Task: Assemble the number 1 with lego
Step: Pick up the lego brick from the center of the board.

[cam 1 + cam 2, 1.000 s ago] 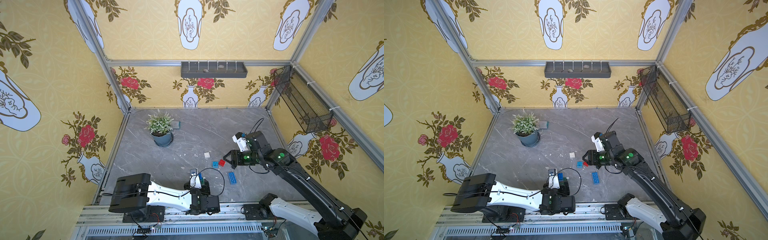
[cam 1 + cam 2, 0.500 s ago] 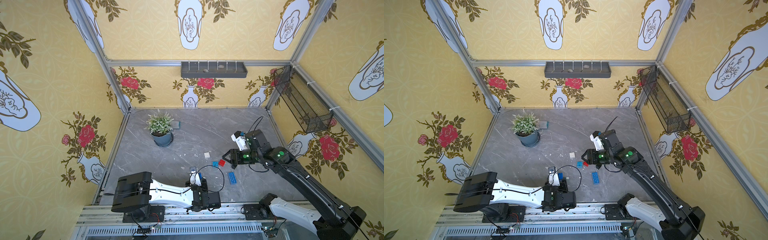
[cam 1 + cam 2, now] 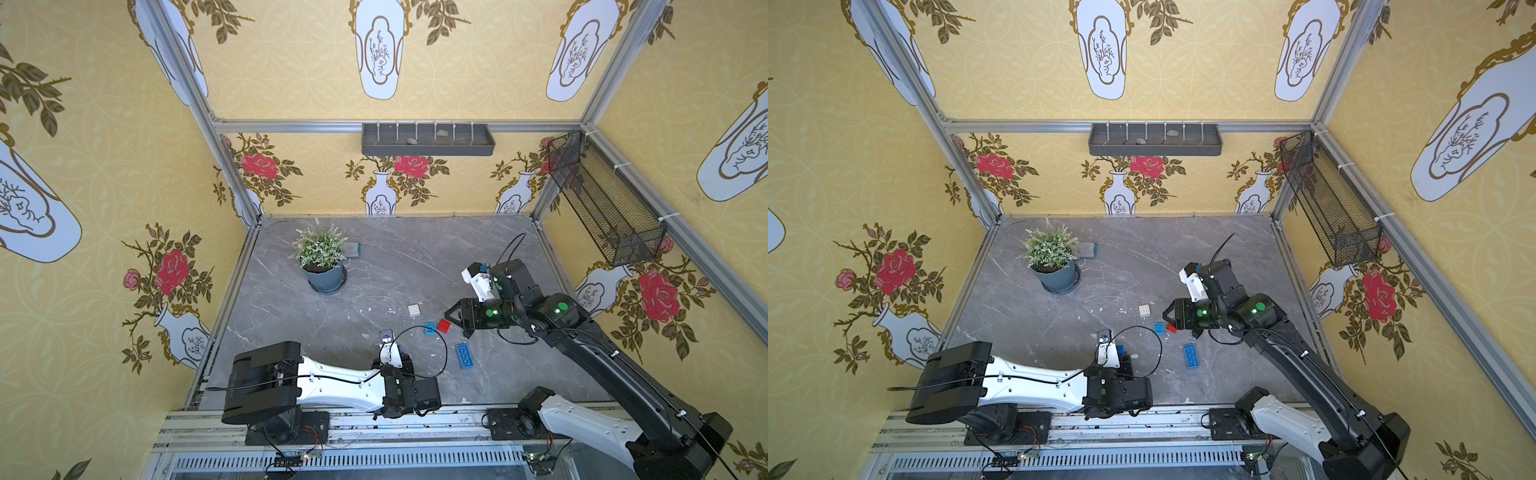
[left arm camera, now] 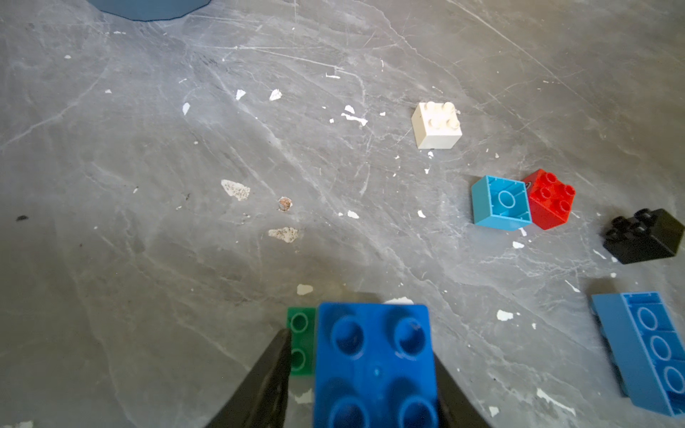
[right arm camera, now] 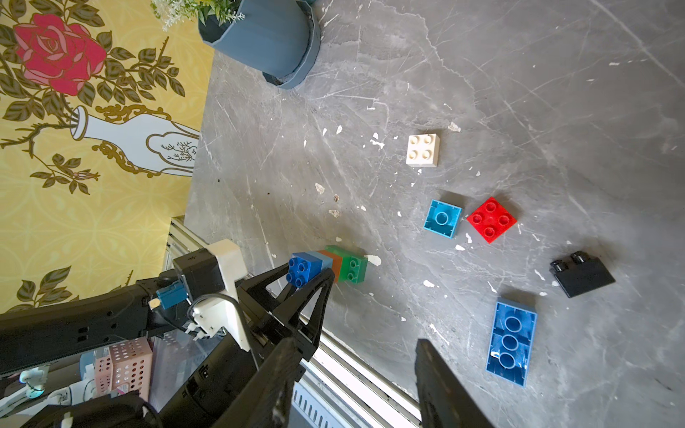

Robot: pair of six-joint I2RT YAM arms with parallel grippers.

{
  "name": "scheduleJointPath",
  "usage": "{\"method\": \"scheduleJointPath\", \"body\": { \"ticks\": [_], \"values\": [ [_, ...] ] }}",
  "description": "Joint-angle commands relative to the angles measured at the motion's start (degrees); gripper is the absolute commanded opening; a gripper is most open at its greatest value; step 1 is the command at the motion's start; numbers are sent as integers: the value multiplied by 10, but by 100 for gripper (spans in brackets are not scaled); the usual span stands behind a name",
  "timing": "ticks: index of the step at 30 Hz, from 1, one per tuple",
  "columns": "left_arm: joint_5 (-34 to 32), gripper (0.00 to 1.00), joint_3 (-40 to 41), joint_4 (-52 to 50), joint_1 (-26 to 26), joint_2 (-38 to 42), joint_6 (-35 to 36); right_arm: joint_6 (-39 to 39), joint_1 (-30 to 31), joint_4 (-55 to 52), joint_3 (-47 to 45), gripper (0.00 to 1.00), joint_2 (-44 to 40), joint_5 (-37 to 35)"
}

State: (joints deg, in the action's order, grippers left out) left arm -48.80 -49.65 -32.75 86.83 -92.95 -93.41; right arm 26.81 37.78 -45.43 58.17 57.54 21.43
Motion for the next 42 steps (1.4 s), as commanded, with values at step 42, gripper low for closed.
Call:
{"method": "scheduleJointPath", "body": {
  "ticks": [42],
  "values": [
    [299,19,-65,-203,-183,199,368,43,-1,26,-28,51,-16,-12]
  ]
}}
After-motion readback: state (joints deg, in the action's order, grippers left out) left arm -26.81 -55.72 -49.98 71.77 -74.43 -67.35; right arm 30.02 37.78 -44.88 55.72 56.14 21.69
